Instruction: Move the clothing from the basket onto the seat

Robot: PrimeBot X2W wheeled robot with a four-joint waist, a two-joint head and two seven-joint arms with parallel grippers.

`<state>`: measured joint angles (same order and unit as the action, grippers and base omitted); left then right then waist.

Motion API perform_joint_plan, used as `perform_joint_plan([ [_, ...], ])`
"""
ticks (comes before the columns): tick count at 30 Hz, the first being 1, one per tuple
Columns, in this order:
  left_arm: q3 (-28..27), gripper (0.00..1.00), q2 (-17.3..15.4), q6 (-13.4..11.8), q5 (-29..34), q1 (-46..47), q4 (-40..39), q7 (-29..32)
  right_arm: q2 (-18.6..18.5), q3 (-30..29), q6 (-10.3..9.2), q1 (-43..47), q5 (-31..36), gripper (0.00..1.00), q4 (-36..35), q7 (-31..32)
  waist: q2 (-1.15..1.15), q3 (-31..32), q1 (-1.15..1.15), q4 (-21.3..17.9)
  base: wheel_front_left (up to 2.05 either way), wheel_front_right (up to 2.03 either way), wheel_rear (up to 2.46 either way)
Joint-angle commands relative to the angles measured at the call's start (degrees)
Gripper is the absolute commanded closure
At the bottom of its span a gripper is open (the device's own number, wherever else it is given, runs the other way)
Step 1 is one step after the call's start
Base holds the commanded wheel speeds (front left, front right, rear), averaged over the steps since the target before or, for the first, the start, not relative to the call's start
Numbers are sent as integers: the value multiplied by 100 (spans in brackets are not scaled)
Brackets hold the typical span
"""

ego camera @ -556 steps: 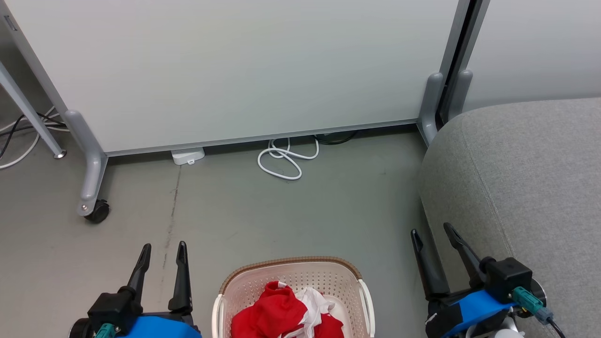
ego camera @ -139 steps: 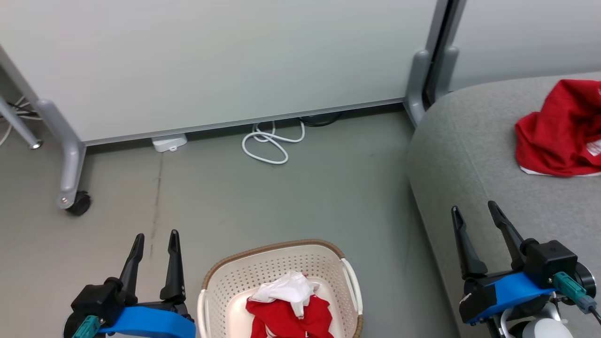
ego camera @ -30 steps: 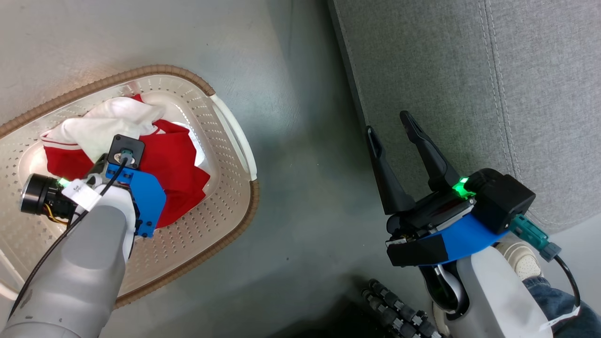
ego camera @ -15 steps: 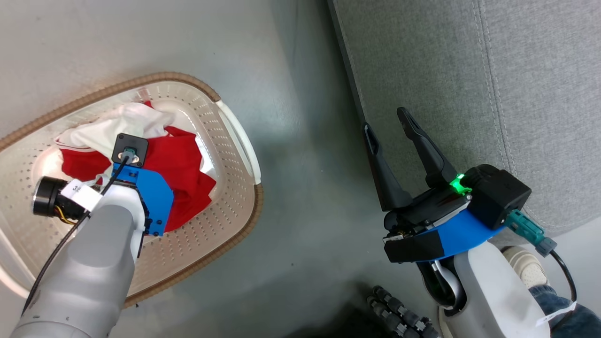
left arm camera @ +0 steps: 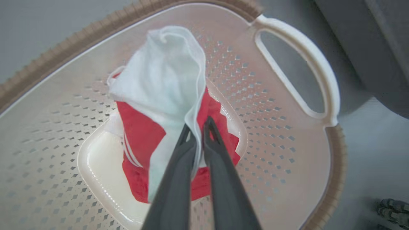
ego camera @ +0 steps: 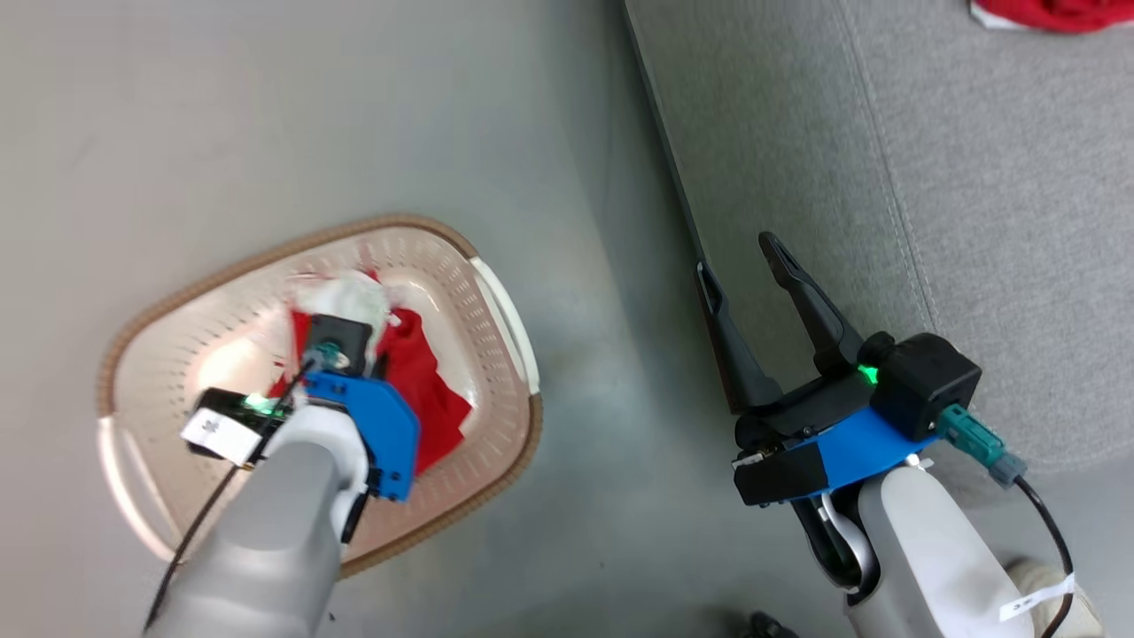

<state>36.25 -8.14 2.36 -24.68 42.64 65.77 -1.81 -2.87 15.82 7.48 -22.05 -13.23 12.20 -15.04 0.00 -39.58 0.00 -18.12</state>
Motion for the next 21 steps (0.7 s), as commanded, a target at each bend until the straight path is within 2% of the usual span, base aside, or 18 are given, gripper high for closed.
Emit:
perform_joint_plan([
  [1,32,100,39,49,-16,-35,-39,-83,-2,-24,2,77,33,0,34,-20,0,527,0,355,0,0,0],
  [10,80,100,355,415,-321,-490,-282,-792,-5,-45,3,409,219,0,408,22,0,1930,0,889,0,0,0],
  [17,117,100,453,498,-665,-776,-729,-1010,-7,-102,2,715,233,0,456,194,0,2752,0,1199,0,0,0],
  [18,164,100,467,516,-781,-793,-1010,-1009,-6,-151,3,852,267,0,425,288,0,3002,0,1330,0,0,0],
  [21,187,100,483,525,-911,-741,-1347,-975,-6,-203,2,984,289,0,383,385,0,3205,0,1456,0,0,0],
])
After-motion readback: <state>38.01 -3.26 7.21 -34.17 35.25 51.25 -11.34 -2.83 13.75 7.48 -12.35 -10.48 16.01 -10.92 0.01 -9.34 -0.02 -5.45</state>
